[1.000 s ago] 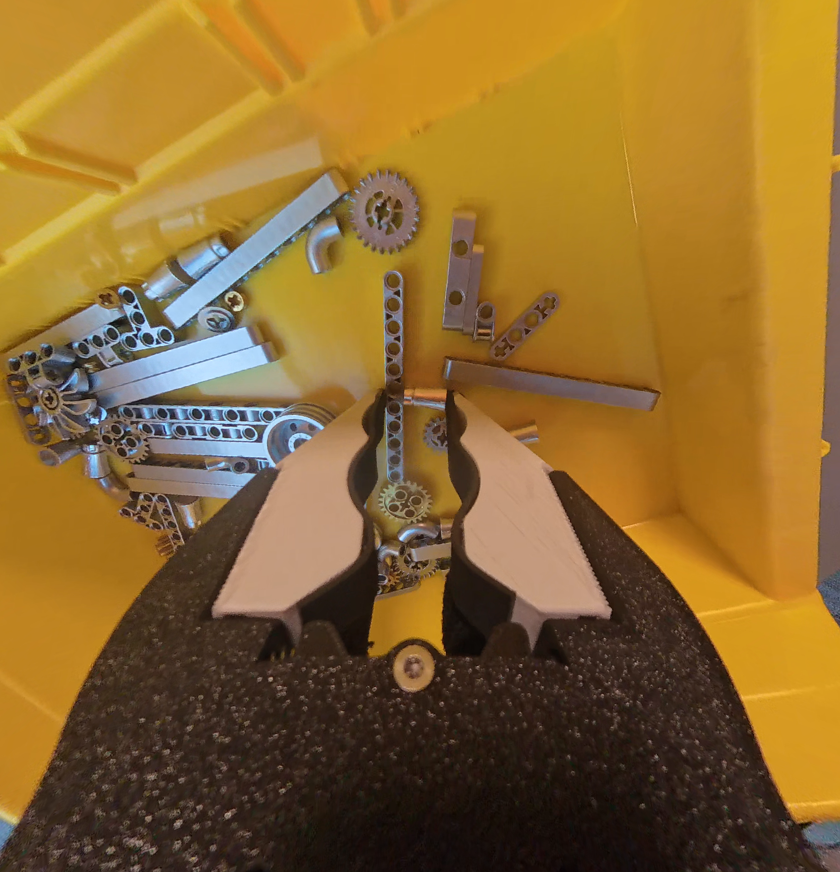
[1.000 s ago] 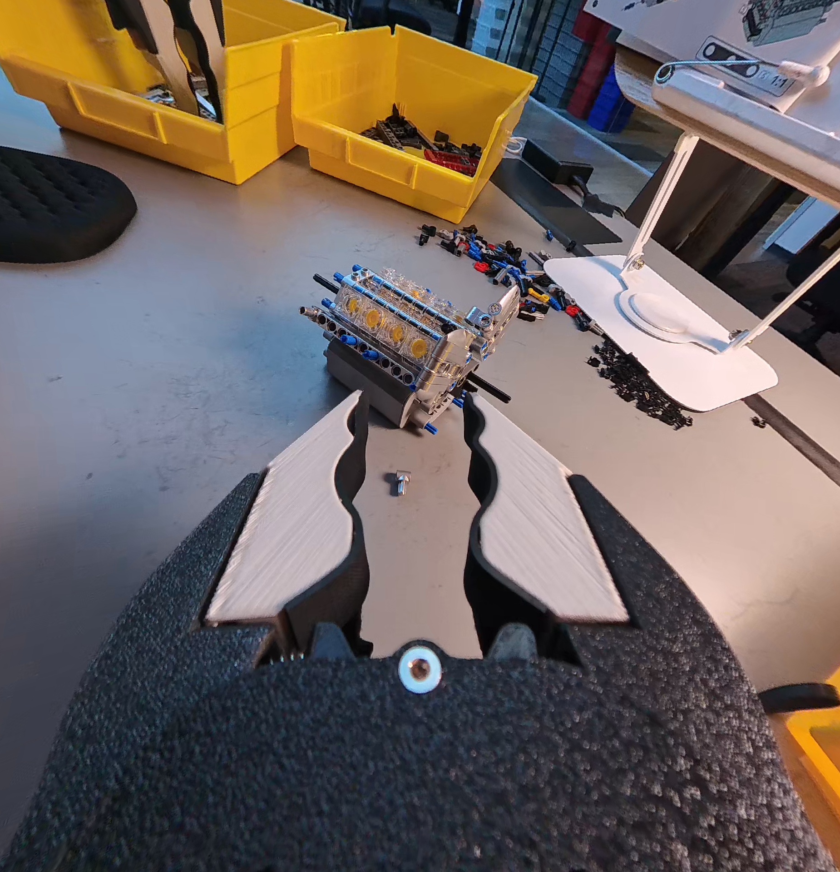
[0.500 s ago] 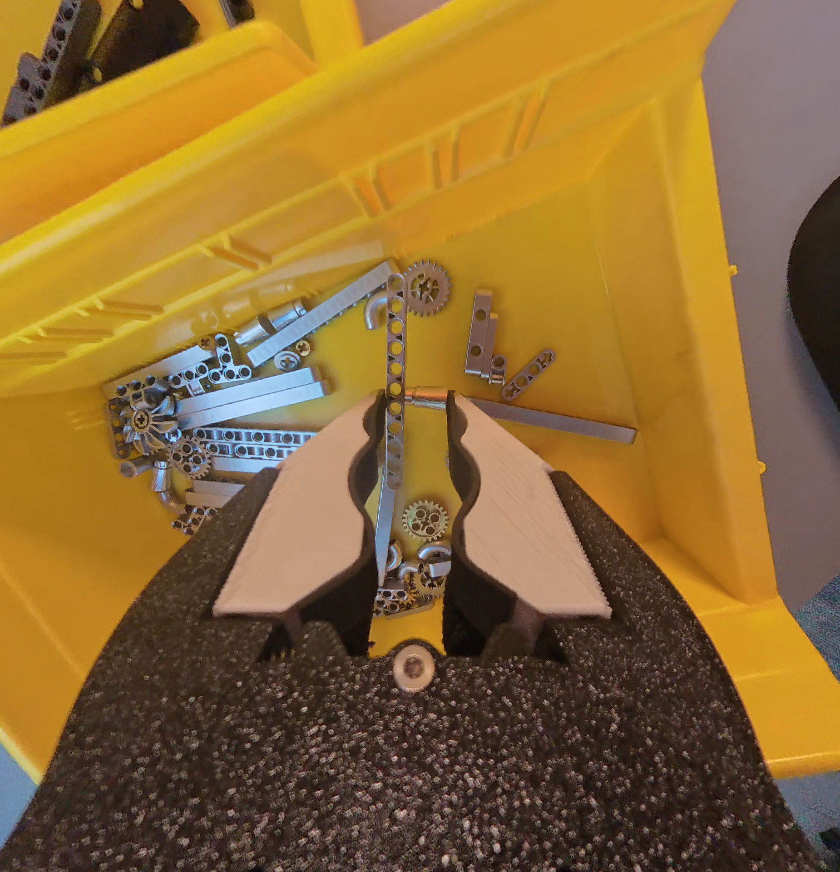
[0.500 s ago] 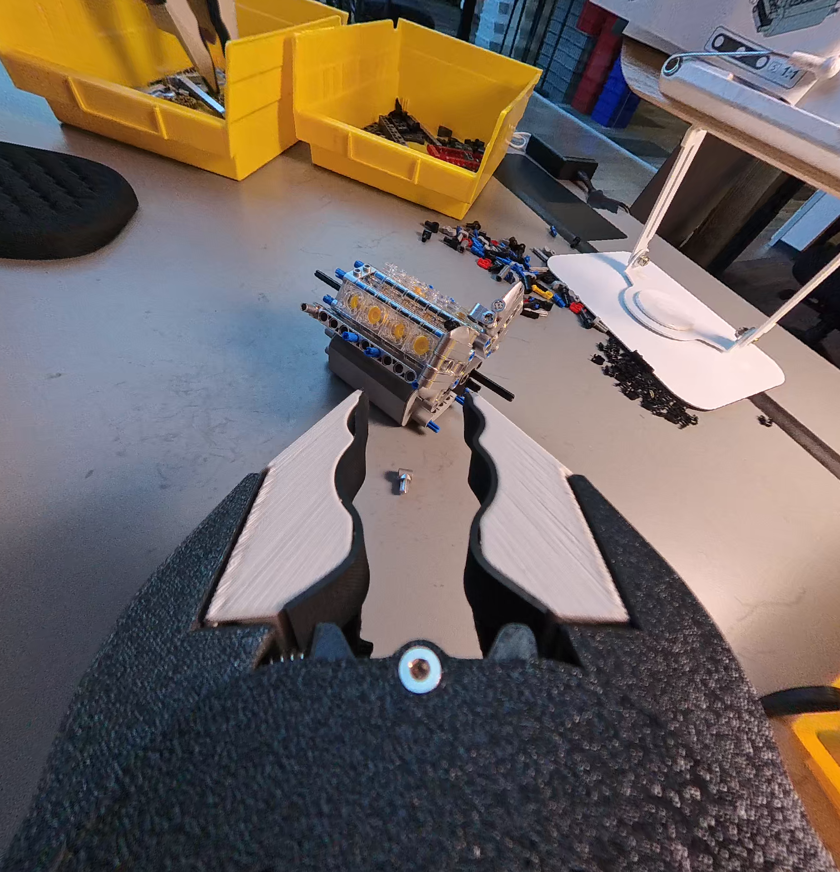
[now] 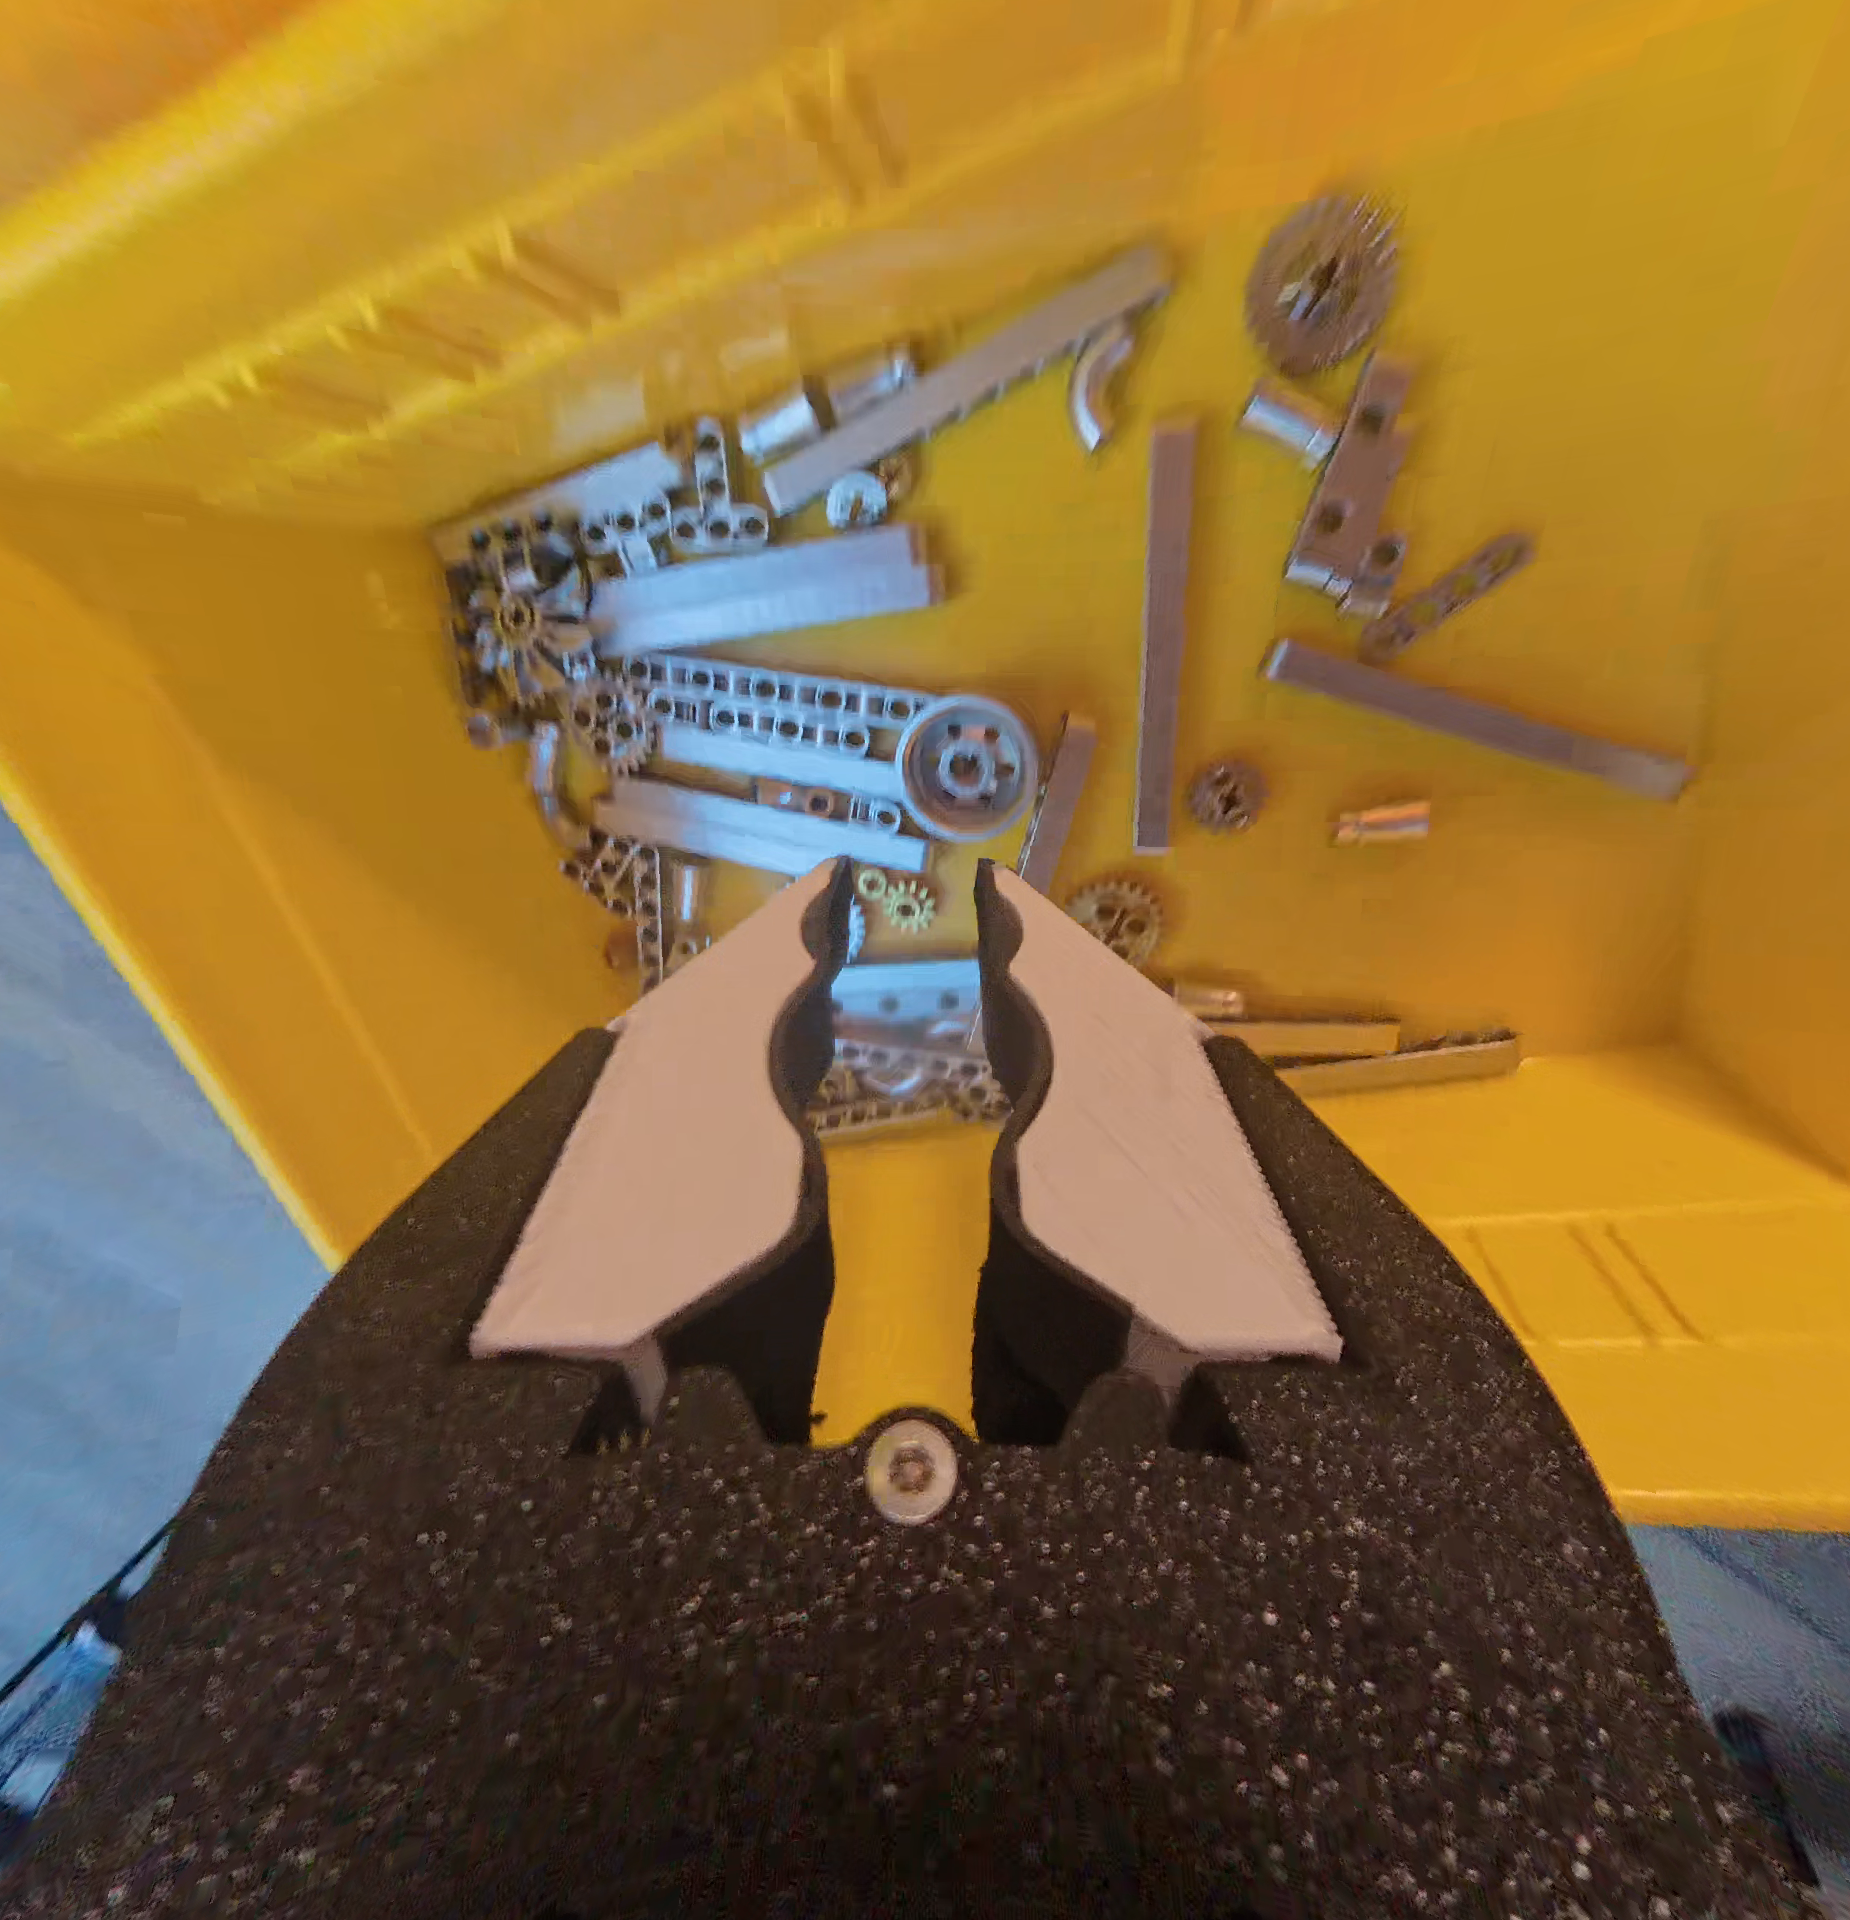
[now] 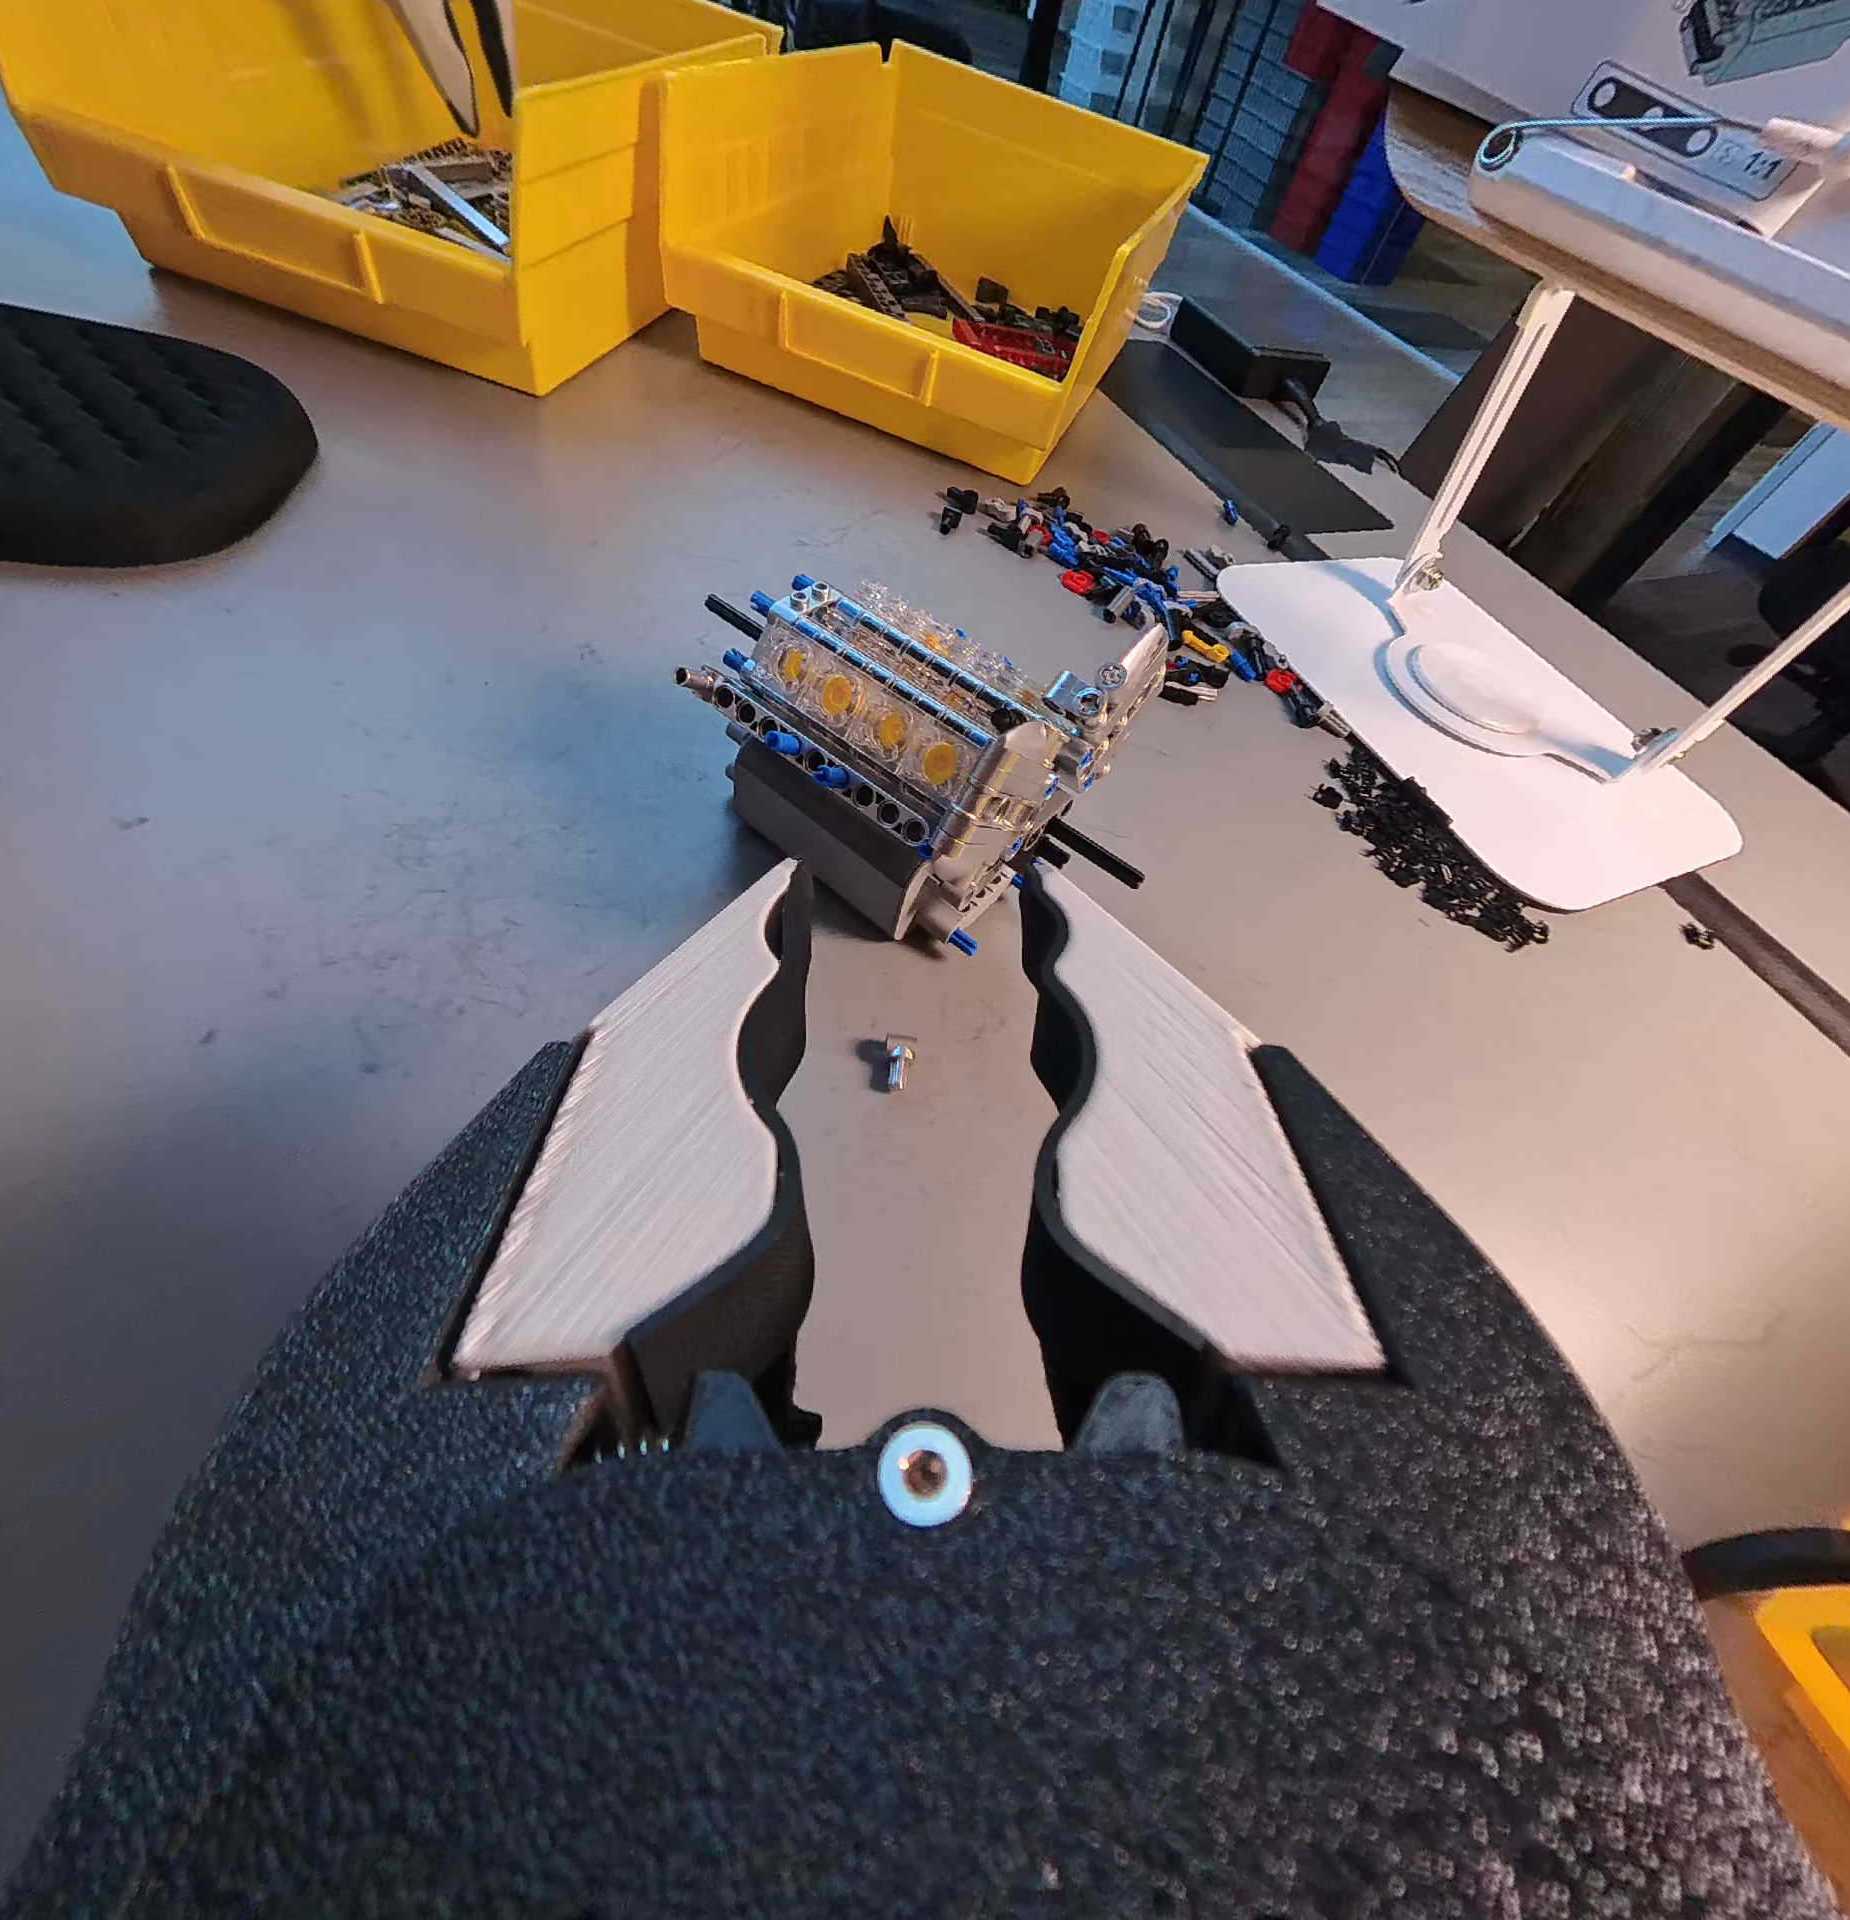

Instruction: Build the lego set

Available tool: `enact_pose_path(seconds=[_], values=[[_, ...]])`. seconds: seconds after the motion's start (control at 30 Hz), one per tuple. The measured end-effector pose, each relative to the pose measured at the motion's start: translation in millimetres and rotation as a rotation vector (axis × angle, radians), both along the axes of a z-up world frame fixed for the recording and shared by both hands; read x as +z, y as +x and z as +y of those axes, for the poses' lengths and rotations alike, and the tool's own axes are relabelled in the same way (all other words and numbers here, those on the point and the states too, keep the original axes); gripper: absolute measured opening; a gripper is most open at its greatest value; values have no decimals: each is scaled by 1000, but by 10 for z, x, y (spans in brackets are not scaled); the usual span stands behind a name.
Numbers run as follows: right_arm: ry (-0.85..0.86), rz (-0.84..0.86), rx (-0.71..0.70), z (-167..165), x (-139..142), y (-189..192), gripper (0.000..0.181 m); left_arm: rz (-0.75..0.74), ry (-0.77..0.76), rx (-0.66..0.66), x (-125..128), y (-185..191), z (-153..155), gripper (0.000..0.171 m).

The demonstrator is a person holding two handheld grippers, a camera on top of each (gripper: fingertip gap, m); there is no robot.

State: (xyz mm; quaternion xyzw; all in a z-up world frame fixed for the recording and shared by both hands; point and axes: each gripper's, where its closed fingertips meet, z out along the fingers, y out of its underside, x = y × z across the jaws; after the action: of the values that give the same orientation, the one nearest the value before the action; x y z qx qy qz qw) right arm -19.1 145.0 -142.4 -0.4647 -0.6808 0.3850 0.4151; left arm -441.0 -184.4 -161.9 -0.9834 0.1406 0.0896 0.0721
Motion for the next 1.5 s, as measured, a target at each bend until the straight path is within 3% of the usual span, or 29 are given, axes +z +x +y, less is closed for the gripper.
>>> enact_pose_path(seconds=[0.33, 0.47, 0.57, 0.7, 0.9, 1.03, 1.23, 1.5], values=[[6, 0, 3, -12, 5, 8, 39, 91, -359, 108, -158, -388, -598, 12], [9, 1, 3, -13, 9, 14, 40, 36, -425, 117, -305, -320, -631, 11], [10, 3, -1, -6, 13, 24, 40, -81, -400, 111, -387, -157, -562, 7], [7, 4, -3, 4, 14, 24, 40, -224, -218, 60, -353, 81, -231, 5], [11, -6, 3, -10, -11, 22, 39, -255, -110, -33, -316, 272, 75, 7], [10, -4, 1, -3, -6, 31, 39, -175, -20, -12, -95, 89, 241, 9], [11, 2, 0, 5, 8, 47, 39, 4, -76, 100, 126, -436, 8, 12], [11, 2, 0, 4, 10, 52, 39, 93, -288, 161, -137, -732, -394, 12]])
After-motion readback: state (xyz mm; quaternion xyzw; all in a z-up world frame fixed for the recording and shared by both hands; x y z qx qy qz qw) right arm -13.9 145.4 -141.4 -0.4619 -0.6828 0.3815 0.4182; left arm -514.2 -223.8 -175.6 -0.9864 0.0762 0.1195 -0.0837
